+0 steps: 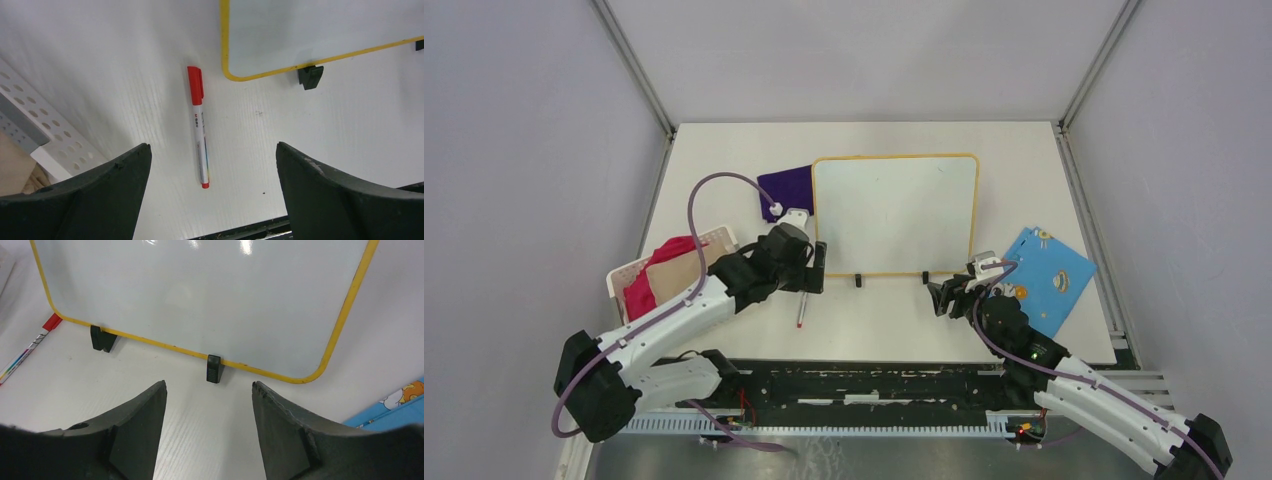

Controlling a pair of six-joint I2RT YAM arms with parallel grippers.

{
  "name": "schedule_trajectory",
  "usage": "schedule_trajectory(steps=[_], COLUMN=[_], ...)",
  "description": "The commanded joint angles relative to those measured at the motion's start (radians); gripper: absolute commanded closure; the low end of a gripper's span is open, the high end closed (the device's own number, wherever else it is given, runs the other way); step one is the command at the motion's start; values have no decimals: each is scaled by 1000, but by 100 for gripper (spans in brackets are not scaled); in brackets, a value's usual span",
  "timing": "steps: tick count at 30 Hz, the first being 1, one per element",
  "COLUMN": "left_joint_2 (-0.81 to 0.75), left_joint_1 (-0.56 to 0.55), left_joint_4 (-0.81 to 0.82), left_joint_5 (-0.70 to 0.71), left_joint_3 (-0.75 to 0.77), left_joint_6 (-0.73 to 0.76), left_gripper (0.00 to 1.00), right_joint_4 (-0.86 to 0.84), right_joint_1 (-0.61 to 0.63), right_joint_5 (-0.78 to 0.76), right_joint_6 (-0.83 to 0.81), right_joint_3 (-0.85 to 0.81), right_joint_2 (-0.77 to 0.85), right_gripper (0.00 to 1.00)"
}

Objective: Write a sentence on the whiteboard
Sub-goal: Adjust the whiteboard marker at the center of the board.

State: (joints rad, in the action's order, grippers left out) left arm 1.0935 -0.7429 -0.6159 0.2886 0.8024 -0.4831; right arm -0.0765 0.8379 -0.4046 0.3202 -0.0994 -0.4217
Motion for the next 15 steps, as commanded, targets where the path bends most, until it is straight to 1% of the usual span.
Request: schedule_trajectory(steps=[1, 4, 10, 15], left_joint_2=[-10, 15, 88, 117], left_joint_1=[-3, -10, -38, -38], left_joint_4=[88, 94, 91, 112], left_joint_5=[-74, -93, -81, -52], left_joint_3=[-30, -39, -43, -77], left_joint_6=[-39, -43, -43, -61], left_gripper=[2, 8, 17, 19], right_joint_4=[-25, -11, -2, 15], right_joint_1=[4, 4, 4, 4], right_joint_5=[-15, -10, -2, 4], right_joint_6=[-8, -18, -30, -36], right_joint_3=[-10, -22, -24, -34], right_joint_2=[-6, -17, -14, -9], right_gripper=[30, 30, 31, 31])
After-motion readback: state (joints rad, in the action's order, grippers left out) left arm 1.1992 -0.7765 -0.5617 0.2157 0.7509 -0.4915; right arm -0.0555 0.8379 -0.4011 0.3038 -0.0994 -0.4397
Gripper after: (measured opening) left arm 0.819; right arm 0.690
